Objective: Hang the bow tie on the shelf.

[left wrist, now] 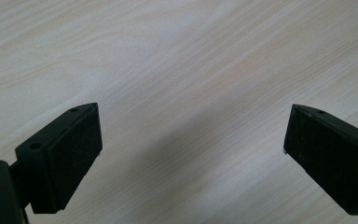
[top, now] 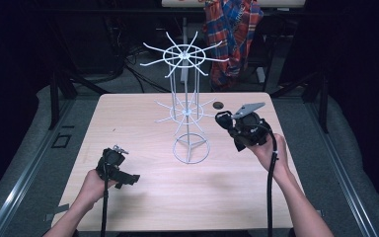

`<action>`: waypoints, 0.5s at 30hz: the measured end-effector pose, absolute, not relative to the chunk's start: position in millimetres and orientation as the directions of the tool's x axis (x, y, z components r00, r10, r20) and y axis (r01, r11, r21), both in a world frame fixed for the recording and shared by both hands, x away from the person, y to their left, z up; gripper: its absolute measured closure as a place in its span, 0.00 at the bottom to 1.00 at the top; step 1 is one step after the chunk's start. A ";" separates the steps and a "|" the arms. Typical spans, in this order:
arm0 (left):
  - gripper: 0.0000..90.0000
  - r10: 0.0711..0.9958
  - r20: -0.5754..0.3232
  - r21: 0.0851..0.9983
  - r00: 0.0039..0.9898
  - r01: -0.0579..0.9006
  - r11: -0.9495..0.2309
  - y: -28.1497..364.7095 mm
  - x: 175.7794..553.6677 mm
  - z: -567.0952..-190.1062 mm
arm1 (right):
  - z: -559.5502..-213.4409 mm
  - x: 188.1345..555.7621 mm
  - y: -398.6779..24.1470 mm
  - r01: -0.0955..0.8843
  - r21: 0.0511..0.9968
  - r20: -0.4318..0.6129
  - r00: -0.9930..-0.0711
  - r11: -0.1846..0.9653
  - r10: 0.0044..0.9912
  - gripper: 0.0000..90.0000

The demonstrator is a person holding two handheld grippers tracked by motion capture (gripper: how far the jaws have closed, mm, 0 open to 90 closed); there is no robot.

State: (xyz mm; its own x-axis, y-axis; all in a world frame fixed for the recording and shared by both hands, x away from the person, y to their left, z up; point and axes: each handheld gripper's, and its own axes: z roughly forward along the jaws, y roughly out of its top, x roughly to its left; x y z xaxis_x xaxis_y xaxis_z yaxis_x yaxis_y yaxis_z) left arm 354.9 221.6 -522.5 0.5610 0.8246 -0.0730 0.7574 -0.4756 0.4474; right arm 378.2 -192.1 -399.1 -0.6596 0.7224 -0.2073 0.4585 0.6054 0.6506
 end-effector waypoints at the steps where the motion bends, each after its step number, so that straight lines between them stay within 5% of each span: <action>1: 0.05 0.824 -0.073 0.447 0.561 0.757 -0.476 221.6 354.9 -522.5 | -399.9 379.1 -190.8 0.459 0.650 -0.208 -0.659 0.606 0.723 0.82; 15: 0.05 0.822 -0.070 0.448 0.565 0.754 -0.480 219.2 355.7 -522.1 | -410.8 392.2 -179.3 0.469 0.630 -0.194 -0.678 0.620 0.709 0.82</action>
State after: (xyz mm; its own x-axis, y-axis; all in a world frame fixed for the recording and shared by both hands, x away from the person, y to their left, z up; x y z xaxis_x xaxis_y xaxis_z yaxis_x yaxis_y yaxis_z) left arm 355.7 219.2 -522.1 0.5649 0.8222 -0.0702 0.7543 -0.4800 0.4479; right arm 392.2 -179.3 -410.8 -0.6779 0.7092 -0.1937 0.4686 0.6198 0.6295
